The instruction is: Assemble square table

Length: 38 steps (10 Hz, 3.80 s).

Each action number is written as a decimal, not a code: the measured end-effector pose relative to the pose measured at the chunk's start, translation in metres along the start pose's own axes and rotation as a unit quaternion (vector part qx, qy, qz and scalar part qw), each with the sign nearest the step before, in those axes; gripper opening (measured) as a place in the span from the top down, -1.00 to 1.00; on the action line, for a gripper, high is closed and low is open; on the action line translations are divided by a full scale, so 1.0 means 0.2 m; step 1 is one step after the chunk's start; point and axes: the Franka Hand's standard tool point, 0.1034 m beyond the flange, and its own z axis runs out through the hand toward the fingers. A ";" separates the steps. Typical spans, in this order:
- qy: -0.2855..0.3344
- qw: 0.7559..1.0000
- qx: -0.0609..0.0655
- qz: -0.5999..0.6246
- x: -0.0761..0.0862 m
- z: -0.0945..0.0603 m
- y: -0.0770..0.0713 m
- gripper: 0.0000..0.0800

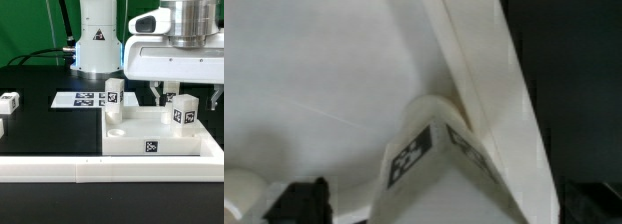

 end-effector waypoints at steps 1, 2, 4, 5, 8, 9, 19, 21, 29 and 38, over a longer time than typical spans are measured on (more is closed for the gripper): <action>0.000 0.999 -0.002 -0.054 0.00 0.01 0.01 -0.62; 0.000 0.995 -0.004 -0.098 0.00 0.01 0.01 -0.62; 0.000 0.983 -0.012 -0.183 0.01 0.01 0.01 -0.62; 0.000 0.977 -0.014 -0.214 0.01 0.01 0.01 -0.62; 0.000 0.966 -0.014 -0.260 0.01 0.01 0.02 -0.39; 0.000 0.966 -0.014 -0.259 0.01 0.01 0.02 -0.39; 0.012 1.000 -0.002 0.028 0.01 0.02 0.01 0.27; 0.013 0.991 0.006 0.130 0.01 0.02 0.00 0.27; 0.008 0.921 0.012 0.390 0.01 0.02 -0.02 0.27; -0.010 0.996 -0.002 0.093 0.01 0.01 0.01 -0.62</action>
Offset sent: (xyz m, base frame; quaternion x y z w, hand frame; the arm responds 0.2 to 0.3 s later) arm 0.0089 0.0051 -0.0006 -0.0292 -0.0076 -0.2561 0.9662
